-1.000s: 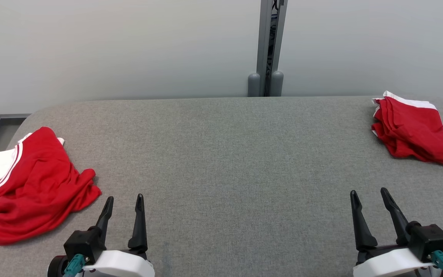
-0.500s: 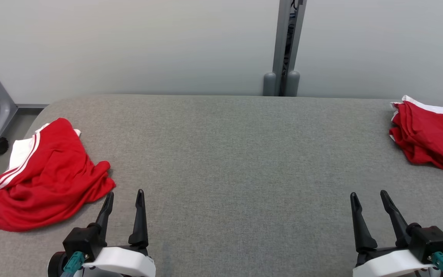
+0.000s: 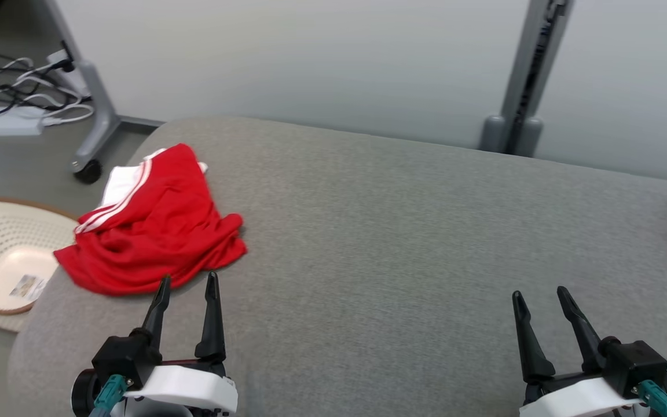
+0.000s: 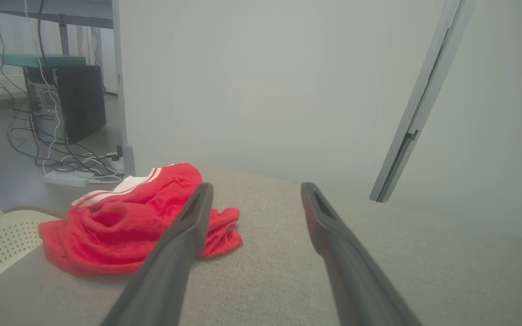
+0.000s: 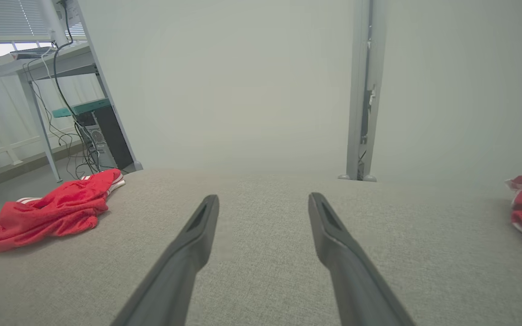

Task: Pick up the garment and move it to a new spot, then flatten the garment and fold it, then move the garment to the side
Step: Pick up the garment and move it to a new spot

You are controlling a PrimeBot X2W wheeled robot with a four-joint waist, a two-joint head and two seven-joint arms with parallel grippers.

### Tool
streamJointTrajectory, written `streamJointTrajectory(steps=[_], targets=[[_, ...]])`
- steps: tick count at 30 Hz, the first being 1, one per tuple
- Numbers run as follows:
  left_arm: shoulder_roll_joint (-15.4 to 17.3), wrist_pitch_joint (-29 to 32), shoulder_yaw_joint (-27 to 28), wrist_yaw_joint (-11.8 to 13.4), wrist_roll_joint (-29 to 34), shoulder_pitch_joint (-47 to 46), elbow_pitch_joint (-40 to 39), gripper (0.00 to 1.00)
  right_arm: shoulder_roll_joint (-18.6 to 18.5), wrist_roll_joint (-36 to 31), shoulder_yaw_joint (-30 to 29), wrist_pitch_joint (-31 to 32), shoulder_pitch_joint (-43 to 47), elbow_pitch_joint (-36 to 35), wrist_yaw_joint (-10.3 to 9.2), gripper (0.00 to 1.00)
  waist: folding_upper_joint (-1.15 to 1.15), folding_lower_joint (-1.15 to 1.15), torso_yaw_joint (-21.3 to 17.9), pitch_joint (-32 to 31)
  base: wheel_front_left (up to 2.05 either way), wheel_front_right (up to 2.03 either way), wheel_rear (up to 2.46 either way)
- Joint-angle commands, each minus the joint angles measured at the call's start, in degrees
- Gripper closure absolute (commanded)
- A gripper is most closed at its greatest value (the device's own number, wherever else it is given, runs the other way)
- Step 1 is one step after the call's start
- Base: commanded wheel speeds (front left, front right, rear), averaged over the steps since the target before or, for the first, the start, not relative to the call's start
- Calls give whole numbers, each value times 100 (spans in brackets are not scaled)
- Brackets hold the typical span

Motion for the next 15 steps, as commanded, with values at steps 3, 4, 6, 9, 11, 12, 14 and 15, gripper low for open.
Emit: streamJointTrajectory(steps=[3, 4, 6, 9, 11, 12, 14, 15], targets=[[20, -19, 39, 38, 52, -33, -52, 0, -31, -37, 30, -31, 17, -28, 1, 0, 0, 0, 411, 28, 0, 0, 0], [21, -19, 53, 37, 45, -25, -72, 0, -31, -24, 47, -31, 9, -37, 1, 0, 0, 0, 479, 28, 0, 0, 0], [20, -19, 72, 54, 57, -2, -101, 0, -30, -2, 77, -31, 27, -45, 1, 0, 0, 0, 621, 17, 0, 0, 0], [22, -20, 99, 72, 78, 47, -133, 0, -30, 8, 177, -31, 67, -66, 1, 0, 0, 0, 881, -7, 0, 0, 0], [20, -20, 93, 65, 82, 58, -133, 0, -30, 7, 197, -31, 67, -82, 1, 0, 0, 0, 997, -5, 0, 0, 0], [20, -20, 94, 61, 82, 59, -140, 0, -30, -5, 199, -31, 70, -85, 0, 0, 0, 0, 1051, -6, 0, 0, 0], [21, -20, 90, 63, 86, 74, -142, 0, -29, -11, 207, -31, 86, -94, 1, 0, 0, 0, 1156, -15, 0, 0, 0], [21, -20, 100, 68, 88, 83, -142, 0, -30, -11, 210, -31, 96, -98, 0, 0, 0, 0, 1200, -18, 0, 0, 0]])
